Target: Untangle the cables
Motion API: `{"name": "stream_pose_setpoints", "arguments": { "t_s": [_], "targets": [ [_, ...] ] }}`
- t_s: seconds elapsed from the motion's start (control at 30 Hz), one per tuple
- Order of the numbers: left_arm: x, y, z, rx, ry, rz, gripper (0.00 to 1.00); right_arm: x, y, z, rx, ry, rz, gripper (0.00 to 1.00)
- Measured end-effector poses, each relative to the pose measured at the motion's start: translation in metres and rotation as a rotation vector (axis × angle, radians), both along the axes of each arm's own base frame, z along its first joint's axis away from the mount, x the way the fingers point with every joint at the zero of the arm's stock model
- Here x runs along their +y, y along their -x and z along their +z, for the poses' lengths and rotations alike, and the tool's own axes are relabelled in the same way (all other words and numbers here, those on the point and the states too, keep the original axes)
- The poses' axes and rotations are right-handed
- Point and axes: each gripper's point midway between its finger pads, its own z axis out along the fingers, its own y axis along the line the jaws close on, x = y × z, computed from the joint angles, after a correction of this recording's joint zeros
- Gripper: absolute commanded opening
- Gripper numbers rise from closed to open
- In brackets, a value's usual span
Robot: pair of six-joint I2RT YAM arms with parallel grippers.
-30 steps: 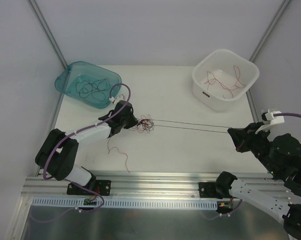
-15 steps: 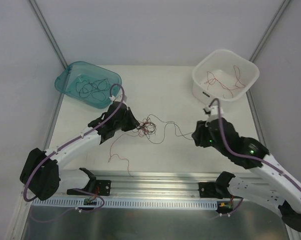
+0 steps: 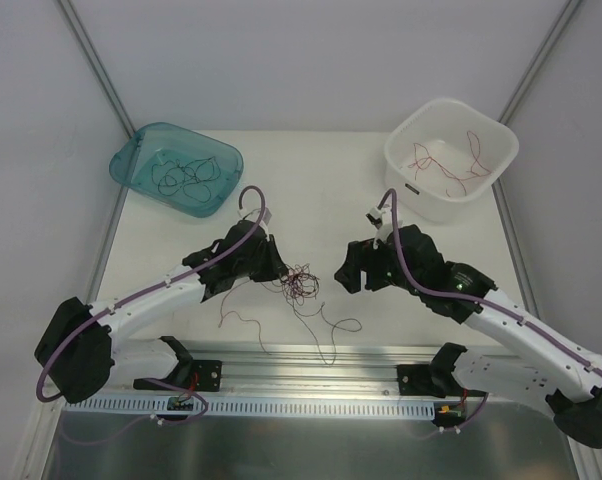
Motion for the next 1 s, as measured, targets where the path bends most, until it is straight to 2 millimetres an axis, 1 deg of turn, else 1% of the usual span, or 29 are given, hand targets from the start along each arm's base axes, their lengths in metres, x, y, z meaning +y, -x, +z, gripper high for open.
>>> {"name": "stream_pose_setpoints", "arguments": {
  "t_s": [0.1, 0.23, 0.3, 0.4, 0.47, 0.57, 0.6, 0.67, 0.7, 0.73, 0.8, 0.87, 0.93, 1.0],
  "targets": [
    [-0.006, 0.006, 0.0, -0.014, -0.011, -0.043, 0.09, 0.013, 0.0, -0.009, 0.018, -0.023, 0.034, 0.72],
    [-0.009, 0.009, 0.0, -0.027, -0.02, -0.072, 0.09, 0.032, 0.001, -0.04, 0.072, -0.029, 0.093, 0.67],
    [-0.009, 0.009, 0.0, -0.029, -0.019, -0.073, 0.09, 0.038, 0.004, -0.054, 0.102, -0.034, 0.118, 0.66],
    [-0.01, 0.009, 0.003, -0.035, -0.014, -0.075, 0.09, 0.051, 0.006, -0.071, 0.136, -0.059, 0.157, 0.66],
    [-0.011, 0.008, 0.006, -0.046, -0.003, -0.074, 0.09, 0.058, 0.006, -0.077, 0.145, -0.081, 0.172, 0.63],
    [-0.015, 0.009, 0.01, -0.056, 0.014, -0.082, 0.09, 0.067, 0.001, -0.083, 0.145, -0.103, 0.174, 0.52],
    [-0.016, 0.01, 0.011, -0.057, 0.019, -0.087, 0.09, 0.069, 0.0, -0.085, 0.146, -0.106, 0.172, 0.41],
    [-0.018, 0.01, 0.015, -0.065, 0.031, -0.086, 0.09, 0.072, -0.003, -0.09, 0.14, -0.117, 0.168, 0.25],
    [-0.018, 0.01, 0.017, -0.071, 0.039, -0.084, 0.08, 0.072, -0.004, -0.092, 0.138, -0.119, 0.161, 0.07],
    [-0.018, 0.009, 0.019, -0.075, 0.045, -0.082, 0.08, 0.071, -0.006, -0.094, 0.135, -0.113, 0.152, 0.01],
    [-0.017, 0.009, 0.025, -0.092, 0.063, -0.068, 0.07, 0.067, -0.011, -0.099, 0.135, -0.099, 0.111, 0.01],
    [-0.011, 0.009, 0.03, -0.114, 0.075, -0.041, 0.05, 0.057, -0.019, -0.102, 0.126, -0.072, 0.058, 0.01],
    [-0.004, 0.01, 0.038, -0.142, 0.096, -0.011, 0.01, 0.038, -0.032, -0.106, 0.117, -0.042, -0.029, 0.01],
    [0.005, 0.011, 0.05, -0.18, 0.125, 0.022, 0.0, 0.011, -0.045, -0.108, 0.11, -0.019, -0.139, 0.01]
  ]
}}
